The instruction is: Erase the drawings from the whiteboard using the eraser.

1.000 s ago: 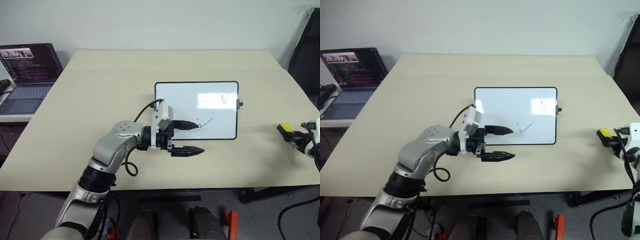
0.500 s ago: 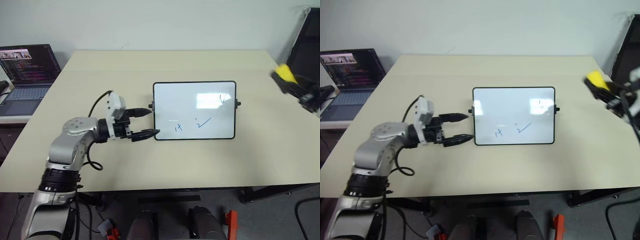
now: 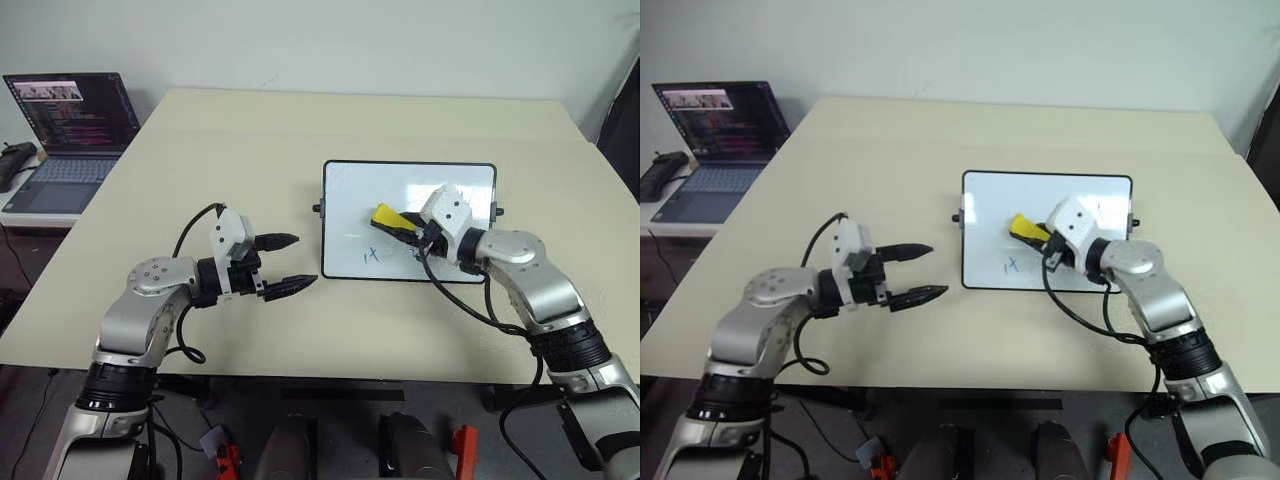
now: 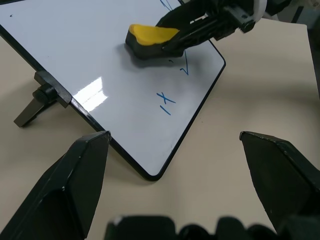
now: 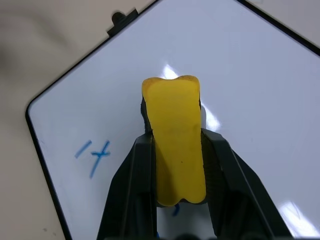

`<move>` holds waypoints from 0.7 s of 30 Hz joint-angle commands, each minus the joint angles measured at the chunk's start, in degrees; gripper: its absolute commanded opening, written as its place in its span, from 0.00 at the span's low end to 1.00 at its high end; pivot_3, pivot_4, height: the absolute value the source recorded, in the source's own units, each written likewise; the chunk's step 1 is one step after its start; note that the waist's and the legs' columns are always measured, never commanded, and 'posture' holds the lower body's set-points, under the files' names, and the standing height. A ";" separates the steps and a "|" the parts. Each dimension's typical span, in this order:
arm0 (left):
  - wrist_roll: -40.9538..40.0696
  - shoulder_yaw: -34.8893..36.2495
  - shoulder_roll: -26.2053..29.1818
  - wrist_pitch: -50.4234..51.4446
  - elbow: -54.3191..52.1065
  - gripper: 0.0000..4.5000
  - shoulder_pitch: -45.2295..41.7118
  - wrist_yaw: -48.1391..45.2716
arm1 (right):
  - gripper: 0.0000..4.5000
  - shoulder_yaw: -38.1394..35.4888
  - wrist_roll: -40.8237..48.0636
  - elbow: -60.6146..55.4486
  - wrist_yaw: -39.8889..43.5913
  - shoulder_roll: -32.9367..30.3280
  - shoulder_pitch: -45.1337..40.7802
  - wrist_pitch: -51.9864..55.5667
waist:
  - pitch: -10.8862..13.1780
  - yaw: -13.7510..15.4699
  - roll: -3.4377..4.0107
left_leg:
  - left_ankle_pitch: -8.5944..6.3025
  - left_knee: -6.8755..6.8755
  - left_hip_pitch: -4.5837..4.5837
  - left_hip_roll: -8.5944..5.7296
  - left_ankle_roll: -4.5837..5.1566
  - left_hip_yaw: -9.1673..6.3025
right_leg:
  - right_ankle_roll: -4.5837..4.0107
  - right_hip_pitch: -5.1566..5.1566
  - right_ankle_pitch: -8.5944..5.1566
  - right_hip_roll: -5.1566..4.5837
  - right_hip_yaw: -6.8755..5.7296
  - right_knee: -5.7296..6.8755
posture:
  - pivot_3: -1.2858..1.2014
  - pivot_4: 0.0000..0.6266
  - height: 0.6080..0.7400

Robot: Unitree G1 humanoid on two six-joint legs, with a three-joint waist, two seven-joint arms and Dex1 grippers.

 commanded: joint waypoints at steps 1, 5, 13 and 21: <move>-1.04 1.00 0.24 0.51 -3.25 1.00 -0.22 0.66 | 0.20 -0.05 -1.33 3.07 0.58 2.67 -1.88 -4.21 | 0.00 -0.27 0.00 | 0.00 0.00 0.02 0.00 0.00 0.00 | -0.01 0.01 0.01 0.00 0.00 0.02 | 0.52 0.24 1.00; -1.35 0.60 -0.57 1.04 -3.88 1.00 -0.43 1.26 | 0.20 -0.53 -2.81 8.86 0.14 6.00 -2.42 -7.80 | -0.01 -0.65 0.01 | 0.00 0.01 0.11 0.02 0.00 0.03 | -0.05 0.04 0.03 0.03 0.03 0.06 | 0.52 0.24 1.00; -1.12 0.43 -0.09 1.20 -3.76 1.00 0.35 1.42 | 0.19 4.71 -12.06 17.17 0.16 6.04 -2.49 -12.49 | -0.05 -0.64 -0.02 | 0.01 0.00 0.68 0.05 0.01 0.15 | -0.11 0.47 0.05 0.06 0.11 0.16 | 0.52 0.24 1.00; -0.37 -0.25 0.26 0.97 -3.54 1.00 0.38 1.26 | 0.19 7.74 -14.42 19.89 2.68 6.75 2.90 -14.35 | -0.43 -0.85 -0.36 | 0.01 -0.05 2.07 0.13 0.01 0.09 | -0.28 1.92 -0.36 0.09 0.08 -0.02 | 0.52 0.24 1.00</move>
